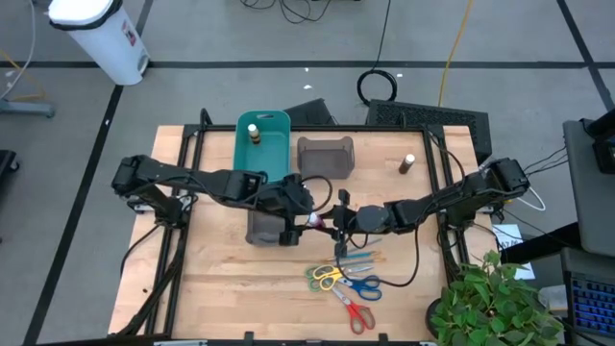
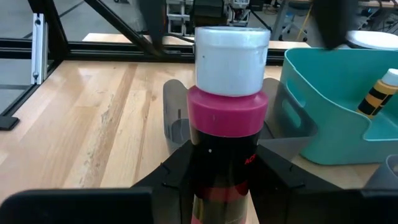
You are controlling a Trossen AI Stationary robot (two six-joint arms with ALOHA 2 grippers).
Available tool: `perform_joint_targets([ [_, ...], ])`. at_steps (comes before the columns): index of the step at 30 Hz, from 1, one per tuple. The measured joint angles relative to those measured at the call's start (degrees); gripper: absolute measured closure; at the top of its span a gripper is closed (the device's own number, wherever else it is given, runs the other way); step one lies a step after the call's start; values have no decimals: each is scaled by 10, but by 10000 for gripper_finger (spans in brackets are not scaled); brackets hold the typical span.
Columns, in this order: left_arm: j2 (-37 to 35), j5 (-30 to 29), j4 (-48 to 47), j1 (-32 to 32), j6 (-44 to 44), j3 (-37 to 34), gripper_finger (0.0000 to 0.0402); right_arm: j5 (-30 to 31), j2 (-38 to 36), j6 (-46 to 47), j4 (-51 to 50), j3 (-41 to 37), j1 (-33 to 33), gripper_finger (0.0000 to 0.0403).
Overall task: Pick & Place Paint Supplies
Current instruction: Put the pink paint bottle into the blue bin
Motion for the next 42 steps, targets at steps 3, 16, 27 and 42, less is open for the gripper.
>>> perform_joint_targets([
  [3,11,22,3,4,-7,0,126,0,0,0,0,0,0,298],
  [16,19,24,7,5,-5,0,211,0,0,0,0,0,0,298],
  [27,19,22,7,6,6,0,280,1,0,0,-1,0,0,297],
  [42,-6,-72,-181,22,42,135,280,1,-10,4,-10,-1,0,199],
])
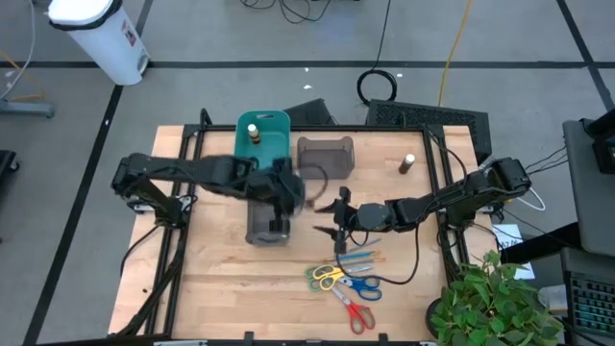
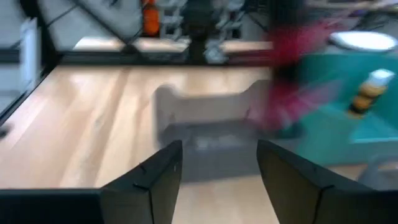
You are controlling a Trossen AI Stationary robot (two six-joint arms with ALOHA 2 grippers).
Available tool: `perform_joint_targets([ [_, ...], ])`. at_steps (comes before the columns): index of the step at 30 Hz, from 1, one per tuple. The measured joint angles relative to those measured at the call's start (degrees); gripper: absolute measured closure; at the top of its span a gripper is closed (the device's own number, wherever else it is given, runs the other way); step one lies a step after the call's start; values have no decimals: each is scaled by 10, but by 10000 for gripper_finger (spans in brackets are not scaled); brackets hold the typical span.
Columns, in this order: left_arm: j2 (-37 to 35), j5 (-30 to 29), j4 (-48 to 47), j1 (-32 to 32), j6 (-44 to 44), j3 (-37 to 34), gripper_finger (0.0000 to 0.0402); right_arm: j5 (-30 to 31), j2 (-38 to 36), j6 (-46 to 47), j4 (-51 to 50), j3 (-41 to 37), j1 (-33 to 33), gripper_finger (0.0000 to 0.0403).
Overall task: Pick & Place Paint Supplies
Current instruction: Put the pink paint bottle into the blue bin
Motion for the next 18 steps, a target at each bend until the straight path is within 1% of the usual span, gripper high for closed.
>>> perform_joint_targets([
  [3,-19,-33,-30,23,-1,18,280,-11,-4,0,-5,0,3,186],
  [6,-47,-31,-58,55,-5,19,280,-2,-10,0,-13,0,2,180],
  [9,-78,-33,-92,103,-25,15,280,-2,-13,0,-13,0,5,180],
  [12,-112,-37,-94,151,-41,-11,280,-5,-15,0,-15,0,6,183],
  [14,-128,-29,-95,180,-47,-36,280,-1,-16,0,-14,0,5,185],
  [17,-151,-22,-90,228,-51,-92,280,-2,-16,0,-14,0,6,185],
  [18,-155,-10,-87,244,-51,-113,280,-2,-16,0,-14,0,6,184],
])
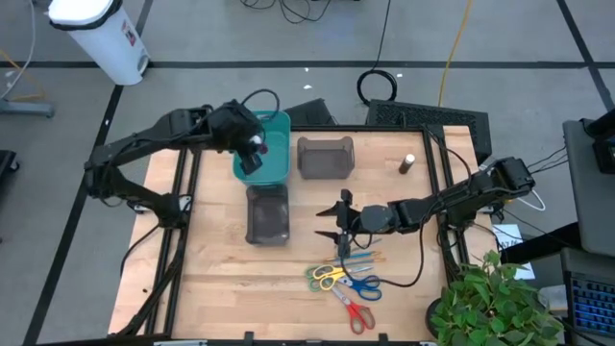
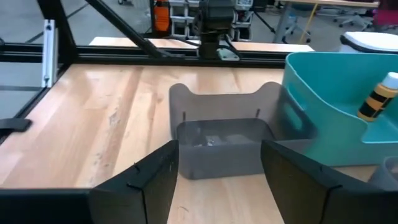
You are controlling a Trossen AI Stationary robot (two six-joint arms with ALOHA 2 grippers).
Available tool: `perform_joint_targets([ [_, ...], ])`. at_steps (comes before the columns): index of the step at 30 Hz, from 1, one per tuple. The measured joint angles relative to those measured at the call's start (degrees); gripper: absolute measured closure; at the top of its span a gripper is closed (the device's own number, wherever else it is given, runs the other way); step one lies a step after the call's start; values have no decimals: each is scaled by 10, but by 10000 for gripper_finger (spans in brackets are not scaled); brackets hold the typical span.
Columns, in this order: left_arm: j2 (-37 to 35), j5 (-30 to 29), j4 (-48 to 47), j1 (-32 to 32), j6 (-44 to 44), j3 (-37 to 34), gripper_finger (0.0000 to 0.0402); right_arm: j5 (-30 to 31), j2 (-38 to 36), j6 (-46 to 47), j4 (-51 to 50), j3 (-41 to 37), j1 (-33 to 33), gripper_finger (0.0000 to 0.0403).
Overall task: Pick & Place Paint Supplies
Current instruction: Put the pink paint bottle into the blue bin
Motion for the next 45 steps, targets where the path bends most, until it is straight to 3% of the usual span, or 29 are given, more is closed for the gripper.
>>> perform_joint_targets([
  [11,-13,123,145,143,26,-221,280,0,0,0,9,0,0,187],
  [24,-13,154,273,222,26,-371,280,0,0,0,11,0,0,188],
  [45,-13,156,302,205,23,-401,271,1,0,0,12,0,-2,185],
])
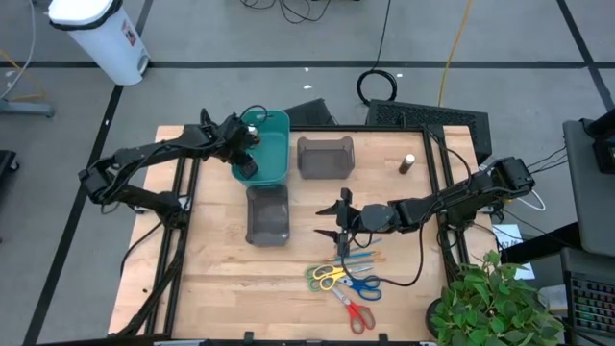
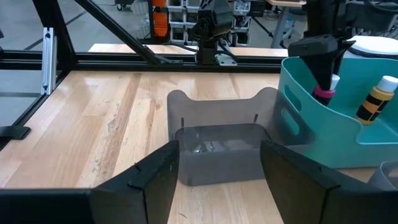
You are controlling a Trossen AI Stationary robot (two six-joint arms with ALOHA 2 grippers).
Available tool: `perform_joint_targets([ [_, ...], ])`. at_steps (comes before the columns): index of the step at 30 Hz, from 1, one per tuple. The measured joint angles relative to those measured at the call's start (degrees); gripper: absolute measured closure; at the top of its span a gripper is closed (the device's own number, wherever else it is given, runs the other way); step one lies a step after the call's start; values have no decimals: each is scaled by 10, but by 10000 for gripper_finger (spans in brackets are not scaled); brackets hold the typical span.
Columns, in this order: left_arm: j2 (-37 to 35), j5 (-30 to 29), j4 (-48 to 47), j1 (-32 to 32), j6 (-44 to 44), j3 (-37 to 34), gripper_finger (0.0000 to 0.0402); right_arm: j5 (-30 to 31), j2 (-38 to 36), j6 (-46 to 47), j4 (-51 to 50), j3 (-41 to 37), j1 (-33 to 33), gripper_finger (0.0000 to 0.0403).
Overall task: Pick & Place Paint Supplies
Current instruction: Put the pink paint bottle into the blue bin, then put the blue paint bottle into the blue bin
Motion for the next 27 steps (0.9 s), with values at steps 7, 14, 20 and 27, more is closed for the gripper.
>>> perform_joint_targets([
  [7,0,-5,0,-20,4,0,222,0,0,0,0,0,0,185],
  [14,0,-28,0,-22,5,0,218,0,0,0,0,0,0,187],
  [20,0,-29,-9,-22,5,10,216,0,0,0,0,0,0,184],
  [27,0,-29,-20,-22,5,37,216,0,0,0,-1,0,0,179],
])
